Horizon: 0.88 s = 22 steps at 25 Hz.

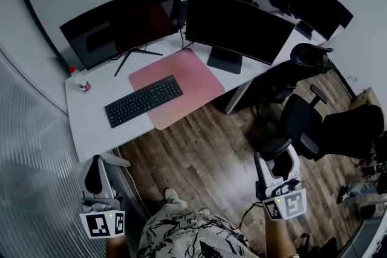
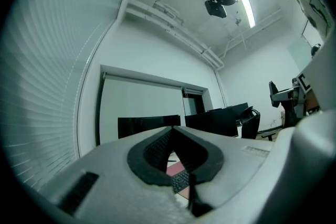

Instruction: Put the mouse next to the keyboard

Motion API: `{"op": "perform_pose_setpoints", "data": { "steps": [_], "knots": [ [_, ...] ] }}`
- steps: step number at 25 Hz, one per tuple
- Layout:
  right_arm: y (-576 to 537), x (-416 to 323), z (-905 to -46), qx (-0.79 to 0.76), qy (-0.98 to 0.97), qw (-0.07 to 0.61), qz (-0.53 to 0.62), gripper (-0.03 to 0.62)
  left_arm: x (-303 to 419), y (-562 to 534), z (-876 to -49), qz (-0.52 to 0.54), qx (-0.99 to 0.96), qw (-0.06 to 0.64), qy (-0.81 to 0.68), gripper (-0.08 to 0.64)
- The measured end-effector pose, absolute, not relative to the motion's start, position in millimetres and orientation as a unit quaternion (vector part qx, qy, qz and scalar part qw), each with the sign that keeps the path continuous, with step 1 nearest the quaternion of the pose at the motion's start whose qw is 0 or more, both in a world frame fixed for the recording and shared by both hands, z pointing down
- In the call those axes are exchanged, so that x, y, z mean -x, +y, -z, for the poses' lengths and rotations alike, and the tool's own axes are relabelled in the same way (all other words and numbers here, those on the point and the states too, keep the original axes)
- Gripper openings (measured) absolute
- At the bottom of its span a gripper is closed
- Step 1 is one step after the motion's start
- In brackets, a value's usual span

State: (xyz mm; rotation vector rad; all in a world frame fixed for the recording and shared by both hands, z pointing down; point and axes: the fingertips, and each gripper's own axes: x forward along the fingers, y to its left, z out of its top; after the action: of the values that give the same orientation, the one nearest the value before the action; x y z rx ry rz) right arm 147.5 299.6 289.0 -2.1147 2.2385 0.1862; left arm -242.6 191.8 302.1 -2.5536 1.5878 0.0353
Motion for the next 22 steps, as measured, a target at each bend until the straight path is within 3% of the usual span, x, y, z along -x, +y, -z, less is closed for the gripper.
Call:
{"op": "perform_pose_setpoints", "data": {
  "steps": [5, 22],
  "knots": [
    [271.6, -136.0, -286.5, 0.693, 0.718, 0.028, -0.061, 0.305, 259.7, 160.3, -304.2, -0.037, 0.85, 0.037, 0.524, -0.005],
    [215.4, -93.1, -290.8, 0.715, 0.697, 0.017, -0.052, 0.305, 295.9, 91.1, -311.9, -0.039, 0.866, 0.039, 0.497, -0.005]
  ]
}}
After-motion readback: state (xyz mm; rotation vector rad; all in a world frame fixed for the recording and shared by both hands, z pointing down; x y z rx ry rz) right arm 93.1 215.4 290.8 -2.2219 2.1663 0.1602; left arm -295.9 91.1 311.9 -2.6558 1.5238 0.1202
